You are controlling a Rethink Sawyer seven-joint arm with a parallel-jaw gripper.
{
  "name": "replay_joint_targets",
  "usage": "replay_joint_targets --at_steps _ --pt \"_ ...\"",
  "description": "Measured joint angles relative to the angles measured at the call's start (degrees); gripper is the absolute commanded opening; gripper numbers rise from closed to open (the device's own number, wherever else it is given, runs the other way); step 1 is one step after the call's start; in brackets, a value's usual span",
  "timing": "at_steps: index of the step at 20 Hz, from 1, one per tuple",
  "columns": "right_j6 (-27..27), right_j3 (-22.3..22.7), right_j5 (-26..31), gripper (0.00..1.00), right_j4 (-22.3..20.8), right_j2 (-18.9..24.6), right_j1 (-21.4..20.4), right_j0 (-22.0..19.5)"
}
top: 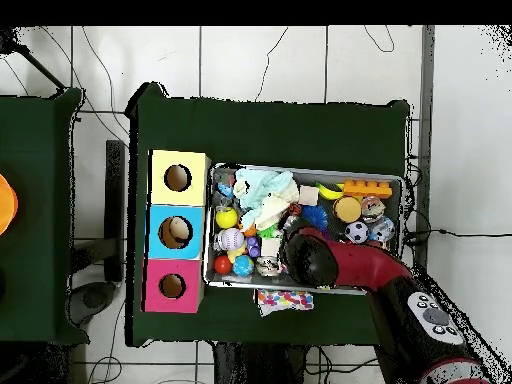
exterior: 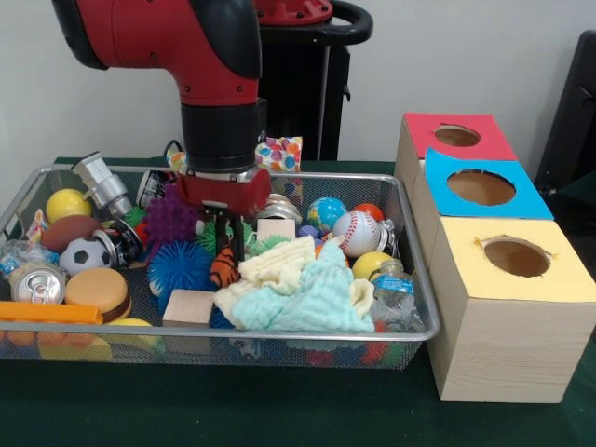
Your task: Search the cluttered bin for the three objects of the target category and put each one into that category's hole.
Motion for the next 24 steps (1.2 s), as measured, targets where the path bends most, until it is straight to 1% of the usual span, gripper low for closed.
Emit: replay_joint_targets --at_steps 2,4,6,10,12,13,14,18,19,22,23,24 --pt "0.00 1.49 0.93 0.00 0.07 0.43 -3.64 -0.47" --pt "0.00 2.50 1.87 0.00 0.32 0.72 -6.02 -0.90" --pt "0.00 4.20 4.66 0.00 1.30 0.97 -10.86 -1.64" --pt "0.00 5.90 9.55 0.00 2.87 0.97 -16.68 -1.89" --pt "0.00 6.30 11.01 0.00 3.33 0.96 -18.10 -1.82" --pt "0.00 6.85 12.95 0.00 3.93 0.96 -19.97 -1.63" --pt "0.00 7.18 13.98 0.00 4.21 0.95 -20.91 -1.45" --pt "0.00 8.48 17.27 0.00 5.46 0.89 -23.74 -0.37" --pt "0.00 9.38 18.88 0.00 6.31 0.76 -25.14 0.64" --pt "0.00 10.42 20.40 0.00 7.25 0.50 -26.60 2.08" --pt "0.00 11.42 21.42 0.00 8.16 0.26 -27.88 3.58" --pt "0.00 11.93 21.73 0.00 8.60 0.12 -28.43 4.25"
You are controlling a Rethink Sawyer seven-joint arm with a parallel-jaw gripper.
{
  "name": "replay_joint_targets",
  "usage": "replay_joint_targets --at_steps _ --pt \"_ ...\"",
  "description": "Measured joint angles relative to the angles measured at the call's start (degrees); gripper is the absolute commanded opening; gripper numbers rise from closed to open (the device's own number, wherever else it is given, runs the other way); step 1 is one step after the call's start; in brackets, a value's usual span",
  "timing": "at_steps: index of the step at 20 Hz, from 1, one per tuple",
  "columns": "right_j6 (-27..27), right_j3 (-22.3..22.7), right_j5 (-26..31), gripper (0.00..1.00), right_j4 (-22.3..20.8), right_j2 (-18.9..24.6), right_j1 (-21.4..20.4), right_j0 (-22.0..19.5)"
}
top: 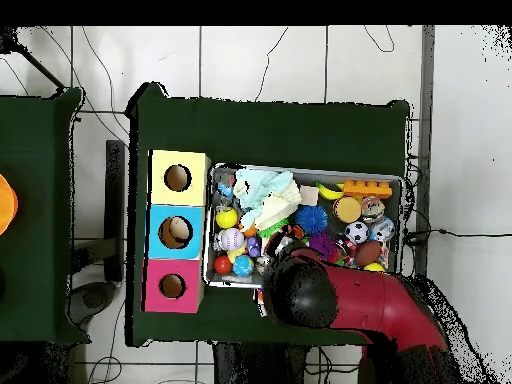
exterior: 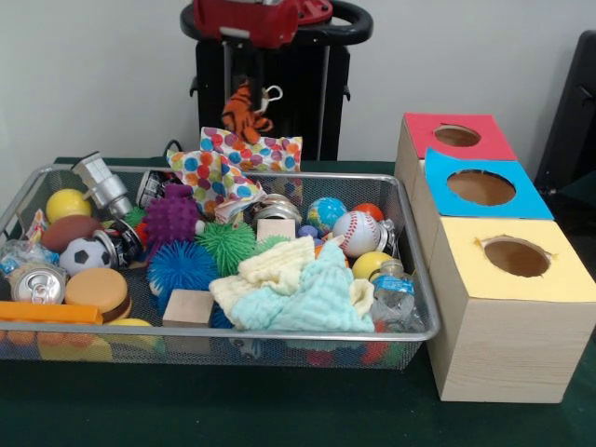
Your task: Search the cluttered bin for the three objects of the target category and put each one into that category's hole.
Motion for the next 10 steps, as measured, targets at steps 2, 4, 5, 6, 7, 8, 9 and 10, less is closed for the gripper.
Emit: replay_joint_targets --at_steps 2,4,5,6,7,8,9,10 --pt "0.00 0.94 0.34 0.00 0.67 -0.28 -0.90 1.31" --pt "0.00 2.18 0.47 0.00 1.52 -0.56 -2.08 3.21" --pt "0.00 3.39 0.46 0.00 2.46 -0.88 -3.10 5.44" --pt "0.00 3.72 0.46 0.00 2.67 -0.97 -3.33 6.08" --pt "0.00 4.06 0.45 0.00 2.88 -1.07 -3.55 6.71" --pt "0.00 4.97 0.50 0.00 3.50 -1.59 -4.01 9.05" --pt "0.00 5.16 0.49 0.00 3.62 -1.79 -4.11 9.77" --pt "0.00 5.36 0.46 0.00 3.80 -2.10 -4.23 10.74"
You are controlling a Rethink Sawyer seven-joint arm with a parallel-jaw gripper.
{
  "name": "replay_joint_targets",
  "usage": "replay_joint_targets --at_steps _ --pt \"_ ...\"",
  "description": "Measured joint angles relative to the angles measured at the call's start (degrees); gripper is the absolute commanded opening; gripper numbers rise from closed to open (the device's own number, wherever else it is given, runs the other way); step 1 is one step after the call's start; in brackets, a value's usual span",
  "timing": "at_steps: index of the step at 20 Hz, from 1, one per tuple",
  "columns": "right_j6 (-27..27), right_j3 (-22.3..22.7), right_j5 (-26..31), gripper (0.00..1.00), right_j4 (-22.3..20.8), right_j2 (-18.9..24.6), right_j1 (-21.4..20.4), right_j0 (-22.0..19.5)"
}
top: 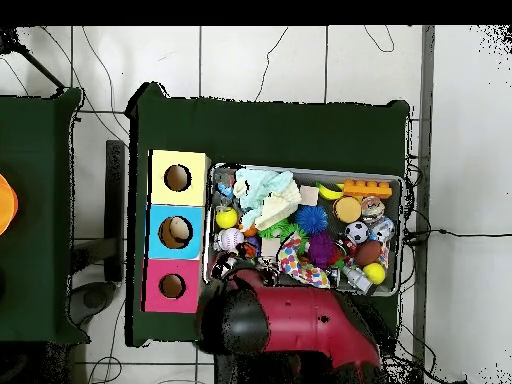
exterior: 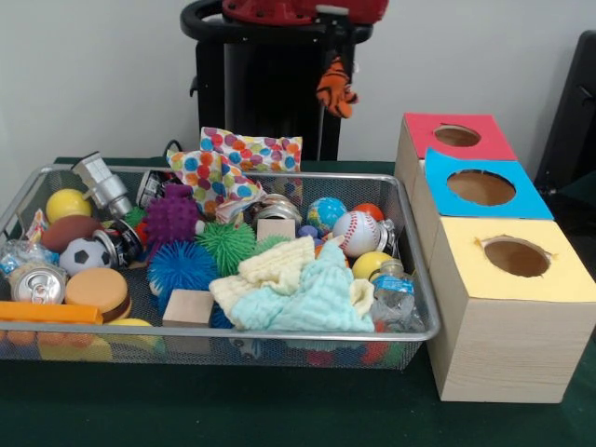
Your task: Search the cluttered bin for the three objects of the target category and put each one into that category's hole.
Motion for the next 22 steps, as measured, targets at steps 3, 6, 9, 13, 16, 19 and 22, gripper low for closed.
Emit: replay_joint_targets --at_steps 3,6,9,13,16,19,22 --pt "0.00 0.33 0.00 0.00 0.60 -1.06 -0.33 3.10" --pt "0.08 0.34 0.01 0.00 1.42 -2.53 -0.40 6.76" --pt "0.53 0.33 0.00 0.00 2.31 -4.35 -0.28 11.19" --pt "1.12 0.32 0.00 0.00 3.74 -6.56 0.44 16.55" --pt "1.96 0.32 0.00 0.00 5.03 -8.26 1.53 20.65" --pt "3.24 0.32 -0.01 0.00 6.37 -9.59 2.70 23.63" --pt "4.30 0.31 -0.15 0.00 7.27 -10.47 3.77 25.46"
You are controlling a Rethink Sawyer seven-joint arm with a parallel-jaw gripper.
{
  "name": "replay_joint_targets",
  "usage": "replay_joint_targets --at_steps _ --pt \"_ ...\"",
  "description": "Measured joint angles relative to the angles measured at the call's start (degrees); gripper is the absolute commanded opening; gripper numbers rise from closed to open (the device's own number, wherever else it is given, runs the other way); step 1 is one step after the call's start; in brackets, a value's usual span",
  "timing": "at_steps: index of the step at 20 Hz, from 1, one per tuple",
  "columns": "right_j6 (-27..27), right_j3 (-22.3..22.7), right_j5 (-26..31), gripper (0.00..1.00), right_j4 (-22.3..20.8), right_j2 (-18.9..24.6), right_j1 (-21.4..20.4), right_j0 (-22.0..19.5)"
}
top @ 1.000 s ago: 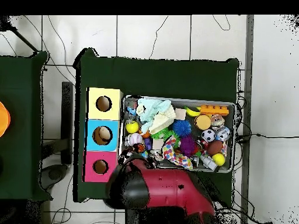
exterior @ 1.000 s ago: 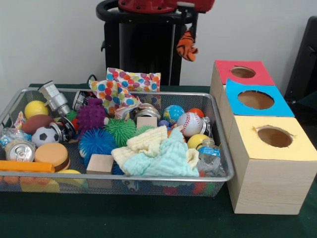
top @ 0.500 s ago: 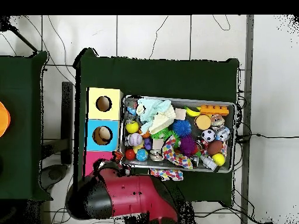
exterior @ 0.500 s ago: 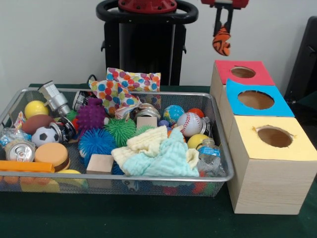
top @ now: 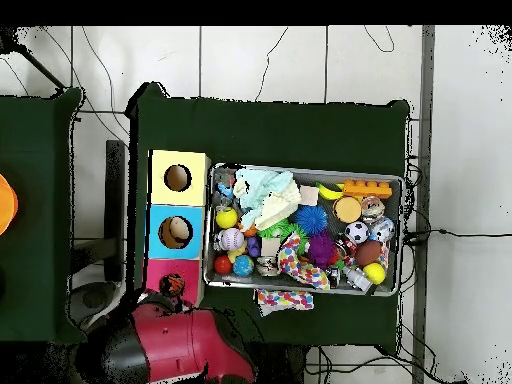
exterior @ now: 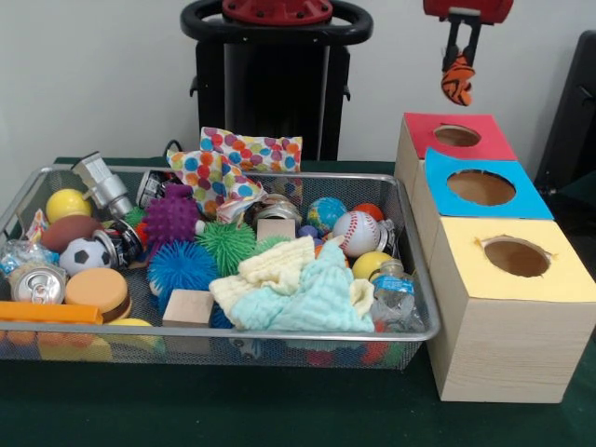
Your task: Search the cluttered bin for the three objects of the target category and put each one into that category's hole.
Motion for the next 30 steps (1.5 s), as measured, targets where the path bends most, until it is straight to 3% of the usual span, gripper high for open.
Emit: replay_joint_targets --at_steps 5,12,18,30 --pt "1.65 -0.02 -3.71 0.00 1.80 -1.06 3.32 1.32" --pt "1.66 -0.05 -15.71 0.00 2.48 -1.05 10.61 -2.11" --pt "1.66 -0.03 -16.80 0.00 3.00 -1.03 12.33 -4.41" --pt "1.65 0.06 -16.84 0.00 4.18 -1.66 12.24 -3.31"
